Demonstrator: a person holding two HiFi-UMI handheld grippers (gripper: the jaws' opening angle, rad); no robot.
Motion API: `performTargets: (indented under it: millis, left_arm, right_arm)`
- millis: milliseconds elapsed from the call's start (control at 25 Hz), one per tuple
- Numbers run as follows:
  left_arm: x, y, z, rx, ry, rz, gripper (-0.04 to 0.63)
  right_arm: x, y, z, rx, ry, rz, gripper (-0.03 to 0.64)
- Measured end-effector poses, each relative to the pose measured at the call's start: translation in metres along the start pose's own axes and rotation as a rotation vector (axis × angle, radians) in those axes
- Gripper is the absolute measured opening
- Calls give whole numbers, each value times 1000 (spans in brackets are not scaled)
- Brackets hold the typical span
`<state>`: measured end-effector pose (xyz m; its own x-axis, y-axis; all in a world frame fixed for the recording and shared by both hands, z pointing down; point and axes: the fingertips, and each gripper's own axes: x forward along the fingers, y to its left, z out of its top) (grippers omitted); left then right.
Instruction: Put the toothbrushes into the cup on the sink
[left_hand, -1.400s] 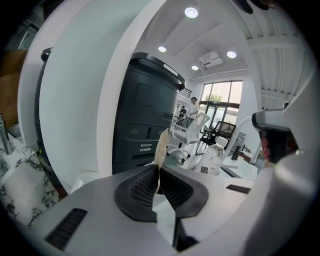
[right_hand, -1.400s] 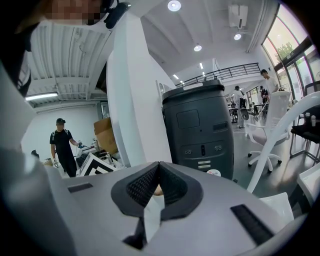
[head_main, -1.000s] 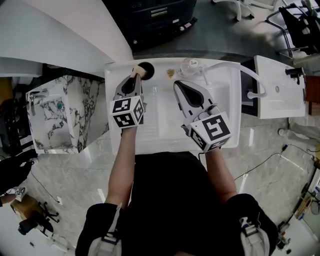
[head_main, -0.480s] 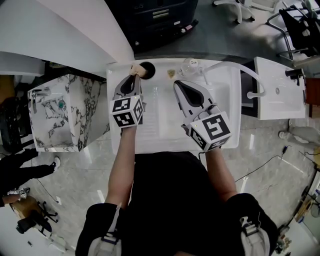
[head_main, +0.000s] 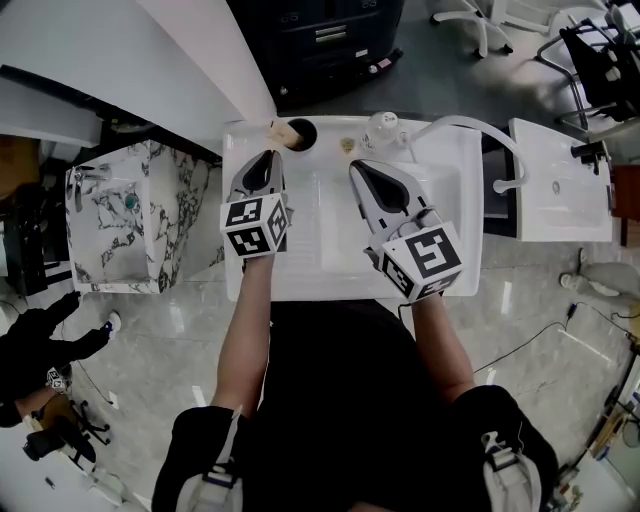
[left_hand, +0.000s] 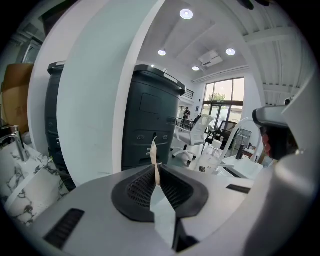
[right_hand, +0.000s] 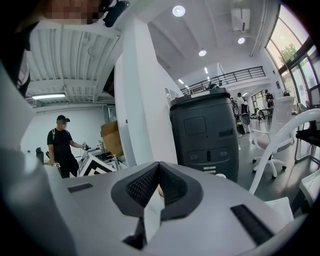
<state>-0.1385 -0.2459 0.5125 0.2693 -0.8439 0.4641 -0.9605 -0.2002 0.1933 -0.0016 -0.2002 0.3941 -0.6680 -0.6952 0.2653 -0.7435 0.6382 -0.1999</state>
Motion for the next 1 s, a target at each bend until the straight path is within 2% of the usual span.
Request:
performTargets:
  millis: [280,1000]
  left_arm:
    - [-24,-10,4,3,-37,-2,26]
    - [-88,-24,16,62,-82,-109,16]
  right_arm:
    - [-13,13,4,-22,-22,9,29]
    - [-29,54,-4,17,-43,-56,29]
